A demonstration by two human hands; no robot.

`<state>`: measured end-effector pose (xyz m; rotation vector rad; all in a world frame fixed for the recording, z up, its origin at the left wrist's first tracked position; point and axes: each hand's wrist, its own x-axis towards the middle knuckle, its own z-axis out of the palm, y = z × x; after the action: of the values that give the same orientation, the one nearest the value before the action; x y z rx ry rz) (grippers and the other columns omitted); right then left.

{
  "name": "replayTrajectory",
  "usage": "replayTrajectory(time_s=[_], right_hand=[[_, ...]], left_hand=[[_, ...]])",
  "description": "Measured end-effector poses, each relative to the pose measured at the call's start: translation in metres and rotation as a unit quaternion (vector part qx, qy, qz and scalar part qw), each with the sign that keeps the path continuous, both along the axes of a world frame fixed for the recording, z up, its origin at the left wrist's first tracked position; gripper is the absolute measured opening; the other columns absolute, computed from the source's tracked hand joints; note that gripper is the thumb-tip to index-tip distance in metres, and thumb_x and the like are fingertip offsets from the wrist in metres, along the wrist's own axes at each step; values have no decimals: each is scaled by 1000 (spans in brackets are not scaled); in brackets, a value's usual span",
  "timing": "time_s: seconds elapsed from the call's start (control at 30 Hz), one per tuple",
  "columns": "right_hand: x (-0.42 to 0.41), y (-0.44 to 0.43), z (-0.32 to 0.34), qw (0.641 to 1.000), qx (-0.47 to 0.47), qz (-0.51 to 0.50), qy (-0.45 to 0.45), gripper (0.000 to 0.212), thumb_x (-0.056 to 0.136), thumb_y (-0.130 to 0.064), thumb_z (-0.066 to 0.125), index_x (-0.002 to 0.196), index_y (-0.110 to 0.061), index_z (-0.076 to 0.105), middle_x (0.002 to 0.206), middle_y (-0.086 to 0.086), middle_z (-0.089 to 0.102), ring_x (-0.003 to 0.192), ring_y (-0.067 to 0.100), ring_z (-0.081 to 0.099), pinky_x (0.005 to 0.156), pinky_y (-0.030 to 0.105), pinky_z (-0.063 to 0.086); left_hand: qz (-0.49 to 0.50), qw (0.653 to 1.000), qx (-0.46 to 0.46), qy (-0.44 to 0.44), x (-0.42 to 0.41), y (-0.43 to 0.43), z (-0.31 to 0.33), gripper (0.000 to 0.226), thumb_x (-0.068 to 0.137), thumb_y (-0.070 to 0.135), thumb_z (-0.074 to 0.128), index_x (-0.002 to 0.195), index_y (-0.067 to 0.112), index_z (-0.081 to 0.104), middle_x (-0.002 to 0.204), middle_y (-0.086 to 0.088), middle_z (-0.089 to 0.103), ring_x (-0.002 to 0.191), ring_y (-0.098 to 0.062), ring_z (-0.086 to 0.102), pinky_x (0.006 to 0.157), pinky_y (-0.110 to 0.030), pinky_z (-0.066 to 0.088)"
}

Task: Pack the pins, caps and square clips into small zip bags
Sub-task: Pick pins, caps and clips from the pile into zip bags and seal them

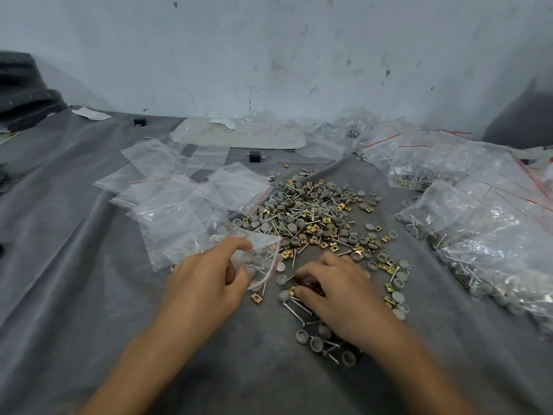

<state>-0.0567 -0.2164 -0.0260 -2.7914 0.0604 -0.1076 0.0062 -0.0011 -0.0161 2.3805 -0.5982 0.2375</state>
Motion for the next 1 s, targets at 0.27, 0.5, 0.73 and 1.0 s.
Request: replayTrajectory(time_s=[0.27, 0.5, 0.73, 1.0], right_hand=[[-1, 1, 2, 999, 43, 6, -25, 14, 94, -42, 65, 93, -40, 51, 92, -23, 46, 98, 6, 44, 85, 28, 37], [-4, 16, 10, 939, 316, 10, -133, 16, 88, -20, 72, 85, -29, 59, 80, -16, 64, 67, 0, 62, 57, 14, 44], [-4, 37, 3, 905, 412, 30, -102, 10, 90, -26, 75, 94, -31, 67, 83, -8, 71, 72, 7, 64, 62, 20, 49], [-2, 37, 3, 887, 448, 52, -97, 11, 95, -14, 68, 101, -23, 71, 95, -6, 77, 92, 10, 72, 79, 29, 57]], left_hand=[[-8, 1000, 11, 0, 1, -2, -3, 27, 92, 28, 63, 115, 41, 62, 70, 21, 60, 68, -6, 57, 58, -28, 40], [16, 995, 58, -78, -4, -2, -1, 24, 92, 30, 62, 113, 41, 65, 69, 9, 71, 75, -25, 69, 58, -32, 37], [-10, 999, 39, -23, -6, -4, 3, 26, 94, 31, 60, 116, 41, 70, 77, 7, 75, 81, -20, 70, 71, -37, 52], [-22, 1000, -13, 2, -5, -4, 3, 23, 92, 28, 63, 110, 39, 72, 54, 12, 58, 62, -11, 61, 69, -36, 53]])
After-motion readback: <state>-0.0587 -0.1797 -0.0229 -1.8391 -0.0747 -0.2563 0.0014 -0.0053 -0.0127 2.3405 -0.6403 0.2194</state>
